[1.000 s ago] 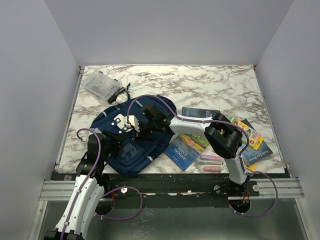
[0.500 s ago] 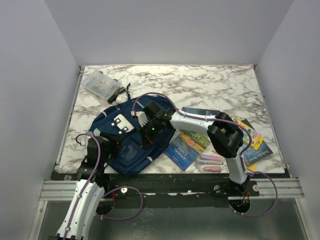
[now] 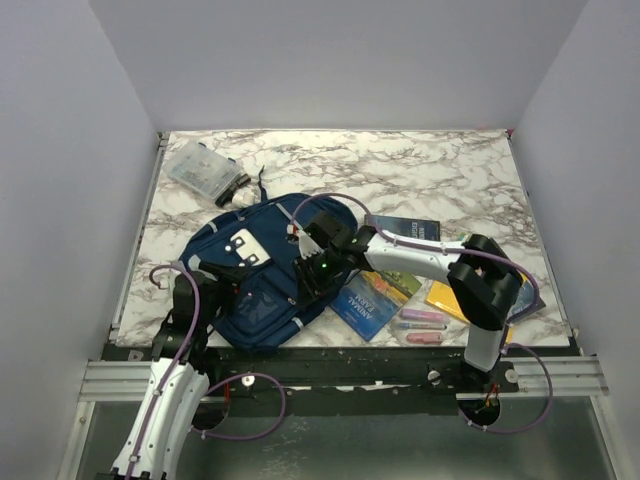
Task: Pack the student bag
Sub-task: Unzip the student bag at the center of the board, then pick up the stationery from the center of the board, then place the stationery in the student bag.
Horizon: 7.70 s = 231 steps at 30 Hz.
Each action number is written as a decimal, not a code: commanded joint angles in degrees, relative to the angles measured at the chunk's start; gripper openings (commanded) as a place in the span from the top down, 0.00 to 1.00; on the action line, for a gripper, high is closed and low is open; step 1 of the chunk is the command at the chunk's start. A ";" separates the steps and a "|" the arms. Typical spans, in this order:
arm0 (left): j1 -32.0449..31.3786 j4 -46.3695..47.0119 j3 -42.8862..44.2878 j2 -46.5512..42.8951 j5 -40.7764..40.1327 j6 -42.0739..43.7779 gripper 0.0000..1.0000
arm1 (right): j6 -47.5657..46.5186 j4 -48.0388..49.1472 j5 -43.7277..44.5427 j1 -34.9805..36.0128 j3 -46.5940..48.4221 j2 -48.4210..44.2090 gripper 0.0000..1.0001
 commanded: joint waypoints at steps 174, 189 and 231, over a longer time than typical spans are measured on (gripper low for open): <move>-24.91 -36.81 43.18 68.85 -15.57 -1.93 0.52 | 25.06 27.39 50.15 -8.29 -31.27 -37.34 0.90; -26.41 -23.27 34.92 47.48 -13.48 6.18 0.91 | 26.03 82.09 14.05 -4.78 -35.12 -14.57 0.89; -26.20 -9.46 21.64 26.78 -9.94 8.95 1.00 | 30.19 62.57 20.63 6.36 -25.82 -1.56 0.50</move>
